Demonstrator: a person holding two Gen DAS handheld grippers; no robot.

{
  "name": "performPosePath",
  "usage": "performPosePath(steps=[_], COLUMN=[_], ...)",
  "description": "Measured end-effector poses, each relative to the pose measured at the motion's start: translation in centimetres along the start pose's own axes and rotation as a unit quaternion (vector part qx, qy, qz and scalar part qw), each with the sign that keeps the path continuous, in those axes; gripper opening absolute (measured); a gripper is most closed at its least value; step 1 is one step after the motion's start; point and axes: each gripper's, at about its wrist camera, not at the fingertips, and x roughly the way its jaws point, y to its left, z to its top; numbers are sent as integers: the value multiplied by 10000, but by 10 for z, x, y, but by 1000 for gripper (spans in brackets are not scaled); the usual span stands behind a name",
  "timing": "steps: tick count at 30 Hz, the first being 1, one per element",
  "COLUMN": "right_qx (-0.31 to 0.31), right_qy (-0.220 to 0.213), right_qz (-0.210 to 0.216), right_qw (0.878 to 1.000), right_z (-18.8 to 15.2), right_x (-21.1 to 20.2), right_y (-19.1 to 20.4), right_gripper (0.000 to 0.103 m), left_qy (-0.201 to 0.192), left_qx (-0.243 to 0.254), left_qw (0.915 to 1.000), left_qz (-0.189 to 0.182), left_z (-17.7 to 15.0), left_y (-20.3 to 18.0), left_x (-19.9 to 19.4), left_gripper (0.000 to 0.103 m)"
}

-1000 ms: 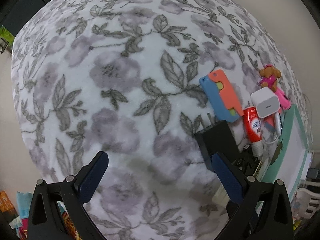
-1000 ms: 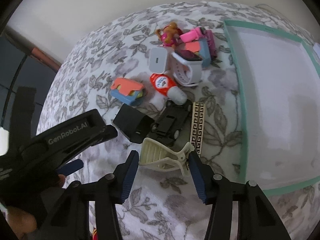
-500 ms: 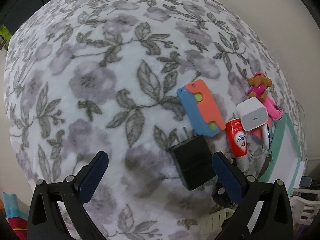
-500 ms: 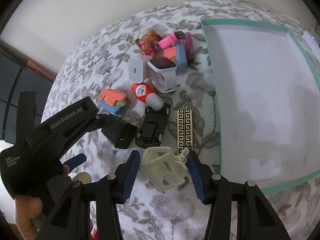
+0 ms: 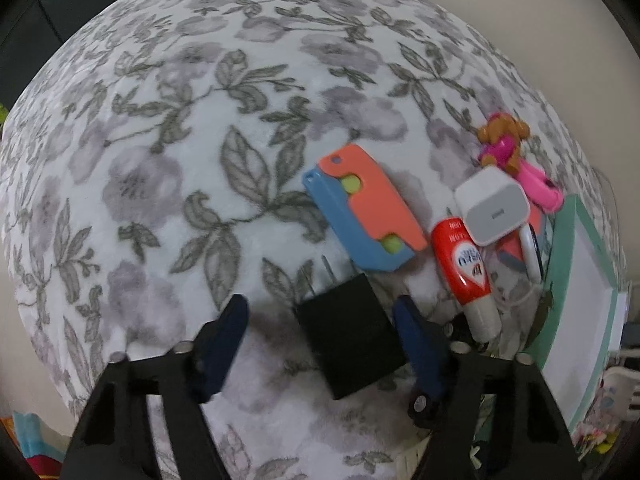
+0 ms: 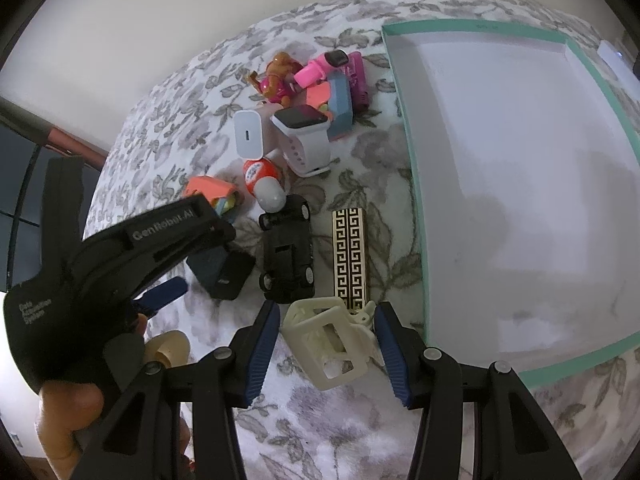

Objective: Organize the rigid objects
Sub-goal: 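Grasp the cream plastic clip with right tool while left tool grasps black charger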

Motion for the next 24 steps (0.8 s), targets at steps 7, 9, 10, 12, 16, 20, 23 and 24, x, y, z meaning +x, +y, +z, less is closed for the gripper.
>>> performPosePath(steps=[7, 9, 10, 12, 16, 20, 23, 24], right_qx=[-5, -2, -35, -107, -207, -271, -368, -404], right_qy=[98, 138, 174, 216, 255, 275, 311, 319], right_qz=[-124, -121, -151, -218, -316, -393, -516, -561], right_qw=[9999, 9998, 9997, 9995, 9990, 9985, 9975, 9971], right_z=[-4, -6, -7, -7, -8, -9, -11, -11], right_x=[6, 8, 10, 13, 17, 19, 22, 23], right_y=[-5, -6, -5, -3, -1, 1, 3, 4], right_gripper=[52, 52, 52, 52, 52, 52, 52, 52], left_qy=[57, 79, 125, 241, 370, 491, 525, 508], left_qx=[390, 430, 479, 517, 466, 646, 736, 761], left_qw=[9986, 9985, 9981, 9975, 9975, 9953, 9941, 9939], left_qz=[351, 329, 362, 419, 374, 527, 592, 611], left_z=[-2, -1, 0, 1, 3, 1, -2, -1], left_y=[-32, -37, -41, -48, -58, -77, -91, -99], left_x=[13, 15, 17, 19, 24, 30, 33, 35], left_gripper=[42, 42, 42, 42, 42, 42, 42, 42])
